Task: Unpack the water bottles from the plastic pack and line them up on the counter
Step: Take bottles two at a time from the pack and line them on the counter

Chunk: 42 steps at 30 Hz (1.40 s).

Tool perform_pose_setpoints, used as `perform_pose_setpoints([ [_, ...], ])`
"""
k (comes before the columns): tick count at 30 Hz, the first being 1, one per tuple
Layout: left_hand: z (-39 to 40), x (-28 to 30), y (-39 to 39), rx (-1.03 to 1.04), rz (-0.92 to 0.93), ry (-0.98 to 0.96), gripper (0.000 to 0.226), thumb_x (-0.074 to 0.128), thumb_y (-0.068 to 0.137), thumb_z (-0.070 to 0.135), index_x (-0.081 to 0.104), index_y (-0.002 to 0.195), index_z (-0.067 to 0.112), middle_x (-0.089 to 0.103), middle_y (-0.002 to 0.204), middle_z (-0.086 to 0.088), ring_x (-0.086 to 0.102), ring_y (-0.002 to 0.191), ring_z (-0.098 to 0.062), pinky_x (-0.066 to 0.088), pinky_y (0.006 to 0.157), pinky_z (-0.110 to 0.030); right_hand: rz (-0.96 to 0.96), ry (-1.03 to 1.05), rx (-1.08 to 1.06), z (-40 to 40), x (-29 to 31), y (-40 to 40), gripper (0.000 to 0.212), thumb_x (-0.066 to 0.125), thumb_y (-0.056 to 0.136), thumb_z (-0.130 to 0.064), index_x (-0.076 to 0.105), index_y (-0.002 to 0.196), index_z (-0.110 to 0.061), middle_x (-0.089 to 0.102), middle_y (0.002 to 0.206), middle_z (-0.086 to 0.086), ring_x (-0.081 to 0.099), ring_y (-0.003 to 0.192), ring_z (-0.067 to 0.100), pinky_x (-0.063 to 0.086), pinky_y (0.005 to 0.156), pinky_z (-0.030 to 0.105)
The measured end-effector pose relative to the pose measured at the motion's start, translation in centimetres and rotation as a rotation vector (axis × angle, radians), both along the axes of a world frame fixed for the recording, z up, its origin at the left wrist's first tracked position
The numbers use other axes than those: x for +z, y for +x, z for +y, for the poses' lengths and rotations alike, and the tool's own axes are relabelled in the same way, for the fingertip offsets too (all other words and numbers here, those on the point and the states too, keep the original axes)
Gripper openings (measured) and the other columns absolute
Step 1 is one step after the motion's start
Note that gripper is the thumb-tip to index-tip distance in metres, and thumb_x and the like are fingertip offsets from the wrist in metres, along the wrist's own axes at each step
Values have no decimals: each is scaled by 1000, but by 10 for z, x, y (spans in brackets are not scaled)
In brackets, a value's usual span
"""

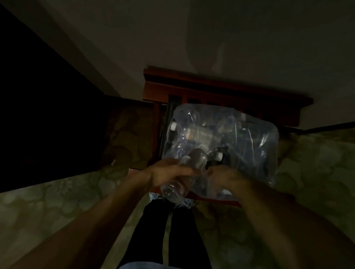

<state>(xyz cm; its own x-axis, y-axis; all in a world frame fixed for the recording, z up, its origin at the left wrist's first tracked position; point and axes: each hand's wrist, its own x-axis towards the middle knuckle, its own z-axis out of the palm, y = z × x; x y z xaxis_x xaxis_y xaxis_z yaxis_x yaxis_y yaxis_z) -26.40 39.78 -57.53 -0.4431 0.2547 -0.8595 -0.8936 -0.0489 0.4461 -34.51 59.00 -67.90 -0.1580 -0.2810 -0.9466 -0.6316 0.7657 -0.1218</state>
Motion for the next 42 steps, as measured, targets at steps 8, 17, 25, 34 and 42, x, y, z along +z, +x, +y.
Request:
perform_pose_setpoints([
  [8,3,-5,7,51,24,-21,17,74,84,26,68,94,13,73,79,-2,69,74,-20,53,72,-30,172,-241,-33,-1,31,-2,30,71,78,-28,58,102,-17,62,115,9,59,110,28,42,80,26],
  [17,6,21,6,24,70,-116,41,72,85,36,61,117,13,70,103,-8,69,96,-25,56,89,-37,282,-447,106,29,108,-32,59,68,81,-30,40,131,-18,48,127,6,52,114,24,39,79,27],
  [25,4,80,-10,10,221,-87,34,71,85,42,74,97,11,79,87,-2,76,84,-16,58,80,-30,435,-382,-264,-10,224,-67,56,62,69,-66,50,105,-25,56,85,-10,56,71,10,40,52,25],
  [34,-16,163,-44,349,395,-81,58,76,81,42,53,122,8,70,111,-13,73,96,-26,60,83,-40,536,-621,-1316,-58,312,-73,49,45,85,-57,68,94,-14,70,67,4,62,50,12,48,49,24],
  [42,-34,207,-51,485,561,124,60,74,83,42,55,133,14,73,111,-14,73,96,-31,59,78,-43,-132,-1054,-1905,-82,342,-25,46,56,90,-47,63,117,-10,70,86,9,60,55,12,46,48,23],
])
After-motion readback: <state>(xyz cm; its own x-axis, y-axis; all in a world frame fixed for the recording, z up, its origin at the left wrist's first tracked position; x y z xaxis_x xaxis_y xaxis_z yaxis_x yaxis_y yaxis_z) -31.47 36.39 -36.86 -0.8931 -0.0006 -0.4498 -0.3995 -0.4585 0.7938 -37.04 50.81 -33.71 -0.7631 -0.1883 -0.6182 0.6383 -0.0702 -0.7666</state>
